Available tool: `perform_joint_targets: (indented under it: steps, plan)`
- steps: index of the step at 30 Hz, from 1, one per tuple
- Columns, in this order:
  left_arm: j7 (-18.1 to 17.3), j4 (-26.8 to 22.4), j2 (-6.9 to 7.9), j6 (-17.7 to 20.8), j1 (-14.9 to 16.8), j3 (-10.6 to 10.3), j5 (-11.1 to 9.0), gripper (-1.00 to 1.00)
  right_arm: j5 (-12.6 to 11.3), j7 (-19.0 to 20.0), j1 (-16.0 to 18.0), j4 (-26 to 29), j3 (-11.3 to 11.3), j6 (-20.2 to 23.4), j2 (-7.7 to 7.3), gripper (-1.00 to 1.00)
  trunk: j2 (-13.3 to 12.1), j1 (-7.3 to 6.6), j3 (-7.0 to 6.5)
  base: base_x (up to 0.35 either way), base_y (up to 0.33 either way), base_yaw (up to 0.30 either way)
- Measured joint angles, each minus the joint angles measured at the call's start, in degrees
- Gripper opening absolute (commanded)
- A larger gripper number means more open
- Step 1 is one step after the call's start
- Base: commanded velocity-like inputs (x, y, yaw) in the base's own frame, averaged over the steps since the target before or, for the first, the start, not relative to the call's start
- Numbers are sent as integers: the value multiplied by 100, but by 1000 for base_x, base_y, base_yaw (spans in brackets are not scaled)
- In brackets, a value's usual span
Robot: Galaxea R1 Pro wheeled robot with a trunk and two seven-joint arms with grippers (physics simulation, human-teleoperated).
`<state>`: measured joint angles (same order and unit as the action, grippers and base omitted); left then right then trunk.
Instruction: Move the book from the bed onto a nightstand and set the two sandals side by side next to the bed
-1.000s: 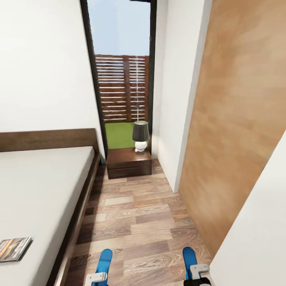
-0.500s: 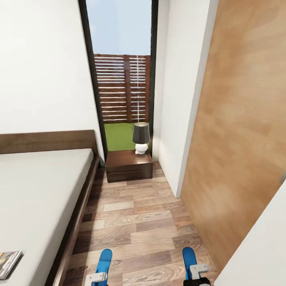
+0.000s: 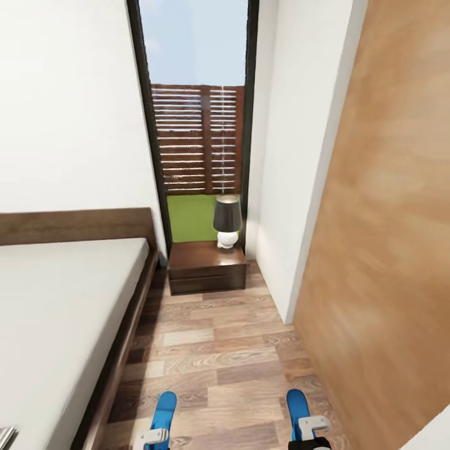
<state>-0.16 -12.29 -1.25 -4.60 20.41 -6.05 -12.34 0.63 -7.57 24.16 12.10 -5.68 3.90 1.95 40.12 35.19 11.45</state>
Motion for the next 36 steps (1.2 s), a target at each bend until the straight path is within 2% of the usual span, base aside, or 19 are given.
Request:
perform_joint_targets:
  steps: [20, 36]
  plan:
    - [0, 0, 0, -79, 0, 0, 7, -100, 0, -1, 0, 0, 0, 0, -1, -100, 0, 0, 0, 342, -93, 156]
    - [0, 2, 4, -88, 1, -1, 8, -100, 0, 0, -1, 1, 0, 0, -1, -100, 0, 1, 0, 279, -121, 39]
